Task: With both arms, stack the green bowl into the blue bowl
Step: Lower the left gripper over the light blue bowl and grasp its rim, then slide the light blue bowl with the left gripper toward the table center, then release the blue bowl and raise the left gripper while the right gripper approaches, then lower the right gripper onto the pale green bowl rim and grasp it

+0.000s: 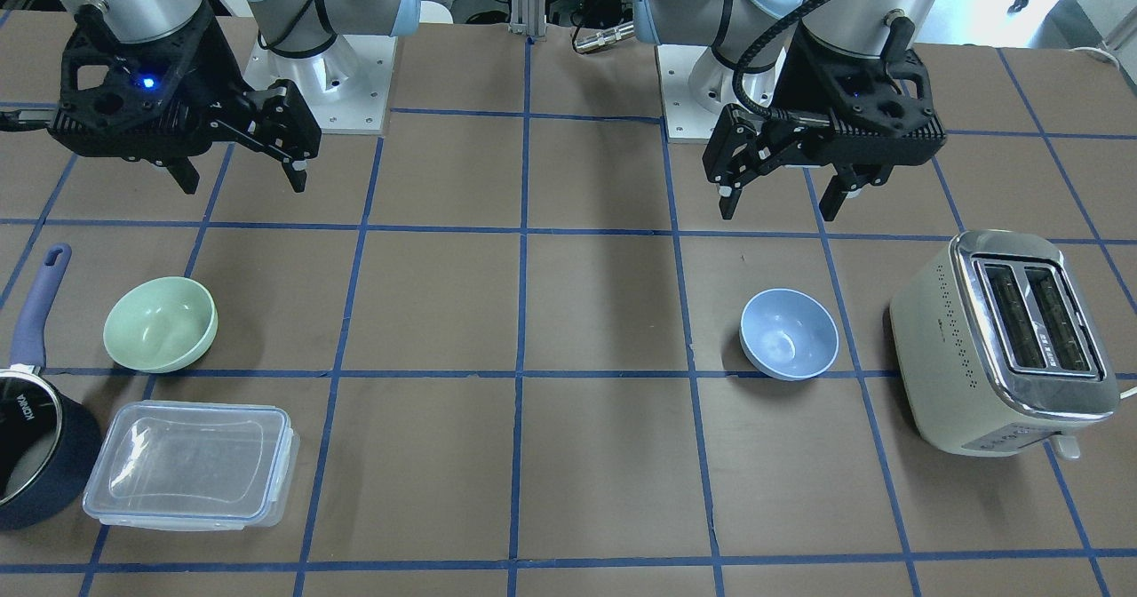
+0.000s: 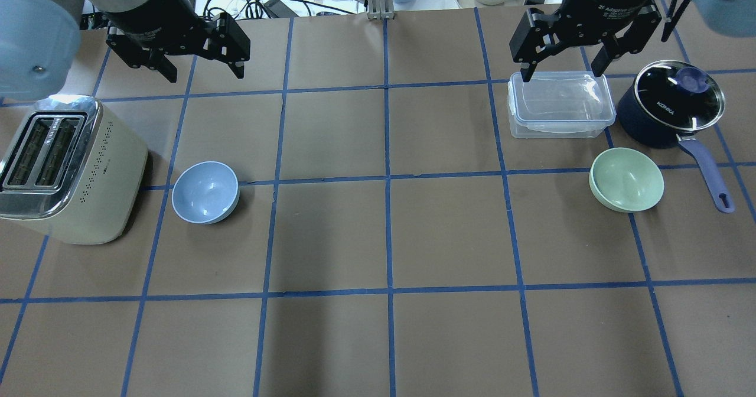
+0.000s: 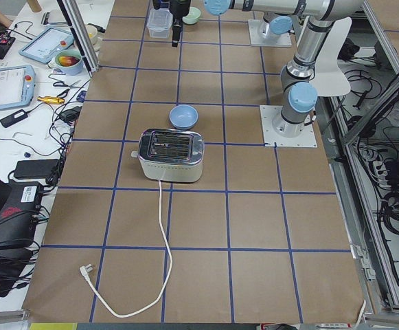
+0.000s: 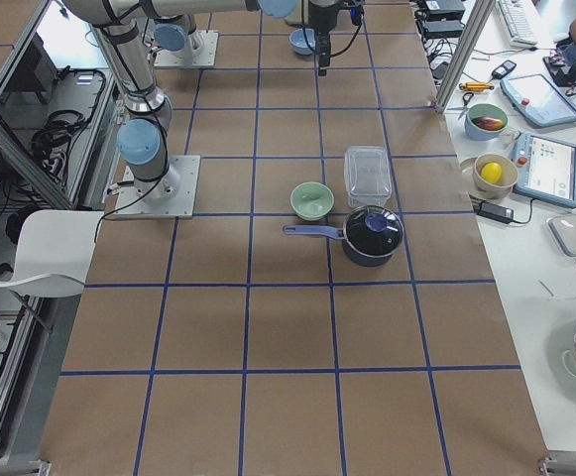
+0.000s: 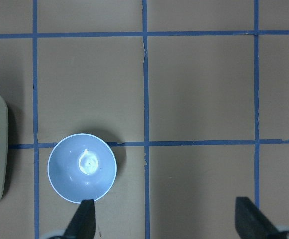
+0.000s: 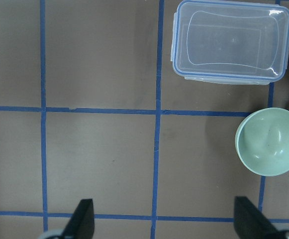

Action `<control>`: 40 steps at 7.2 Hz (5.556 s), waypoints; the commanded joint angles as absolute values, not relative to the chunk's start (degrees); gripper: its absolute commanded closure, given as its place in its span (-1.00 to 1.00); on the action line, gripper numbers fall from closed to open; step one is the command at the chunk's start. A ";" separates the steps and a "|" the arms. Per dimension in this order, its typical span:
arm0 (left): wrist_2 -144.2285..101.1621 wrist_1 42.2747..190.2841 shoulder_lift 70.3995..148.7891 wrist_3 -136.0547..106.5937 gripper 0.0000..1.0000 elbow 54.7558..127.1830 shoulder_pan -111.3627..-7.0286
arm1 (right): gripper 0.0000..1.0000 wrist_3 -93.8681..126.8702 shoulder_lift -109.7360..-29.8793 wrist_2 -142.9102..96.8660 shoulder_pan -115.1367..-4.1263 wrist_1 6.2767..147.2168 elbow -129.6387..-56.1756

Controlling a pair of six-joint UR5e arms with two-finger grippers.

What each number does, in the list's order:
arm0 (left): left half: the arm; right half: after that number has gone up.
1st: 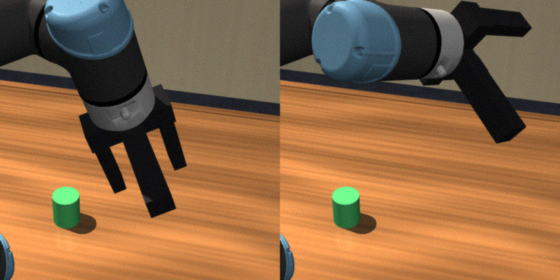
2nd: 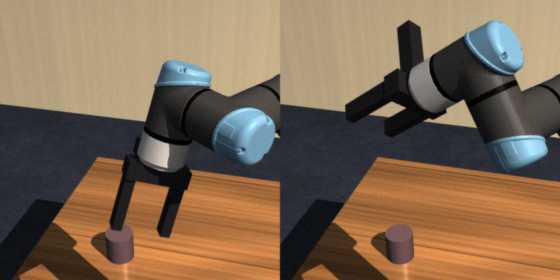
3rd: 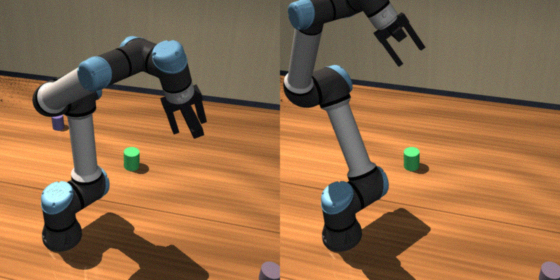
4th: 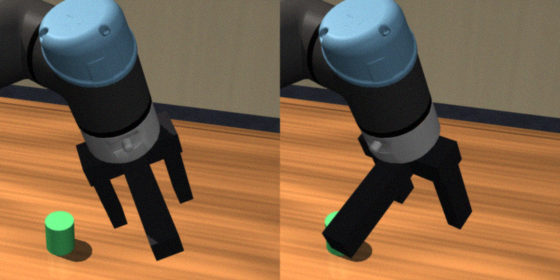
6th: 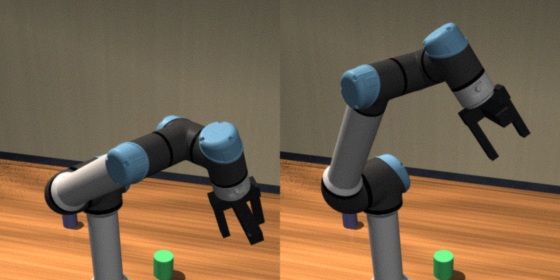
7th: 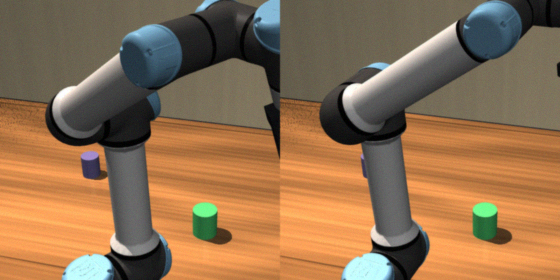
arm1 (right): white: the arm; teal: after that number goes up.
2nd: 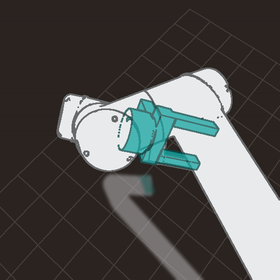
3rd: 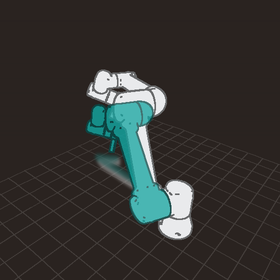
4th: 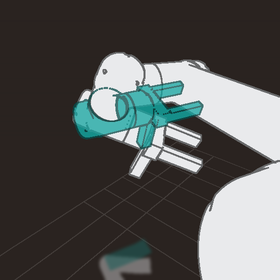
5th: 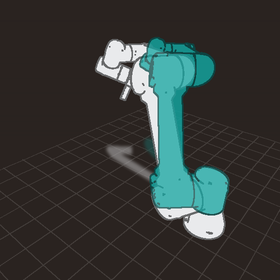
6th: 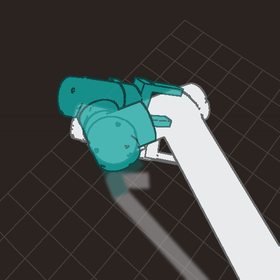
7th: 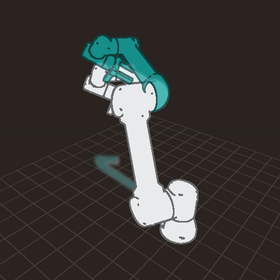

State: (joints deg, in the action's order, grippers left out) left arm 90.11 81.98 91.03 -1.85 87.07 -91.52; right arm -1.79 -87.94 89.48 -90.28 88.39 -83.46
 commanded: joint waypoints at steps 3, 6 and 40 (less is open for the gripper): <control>90.09 82.12 93.15 -1.84 -1.00 96.62 -88.96 | -1.00 -1.67 -87.89 89.83 -90.35 88.07 -83.14; 90.09 57.12 98.15 -1.23 -1.00 114.12 -87.45 | -1.00 -1.67 -87.89 89.82 -90.44 88.07 -83.06; 89.04 82.27 87.54 2.11 -1.00 89.47 -87.10 | -0.07 -16.52 -76.73 95.98 -60.03 119.87 -116.10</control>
State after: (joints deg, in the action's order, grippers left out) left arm 89.32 82.28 87.66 2.34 89.29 -87.24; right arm -16.37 -77.05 95.98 -60.04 118.90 -115.28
